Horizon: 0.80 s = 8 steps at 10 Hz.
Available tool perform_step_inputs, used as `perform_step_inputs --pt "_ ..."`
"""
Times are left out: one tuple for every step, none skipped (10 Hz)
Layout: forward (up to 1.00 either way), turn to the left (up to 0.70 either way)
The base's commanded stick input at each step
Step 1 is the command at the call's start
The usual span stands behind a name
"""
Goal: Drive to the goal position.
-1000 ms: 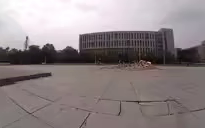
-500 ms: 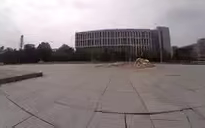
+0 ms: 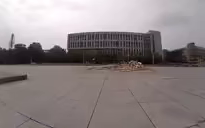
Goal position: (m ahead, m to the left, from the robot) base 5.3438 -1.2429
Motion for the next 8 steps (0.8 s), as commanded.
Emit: perform_step_inputs --pt "1.00 -0.38" --pt "1.00 -0.06" --pt "1.00 0.00" --pt "1.00 -0.17" --pt "1.00 -0.38" --pt "1.00 -0.12" --pt "1.00 -0.01" --pt "1.00 -0.29"
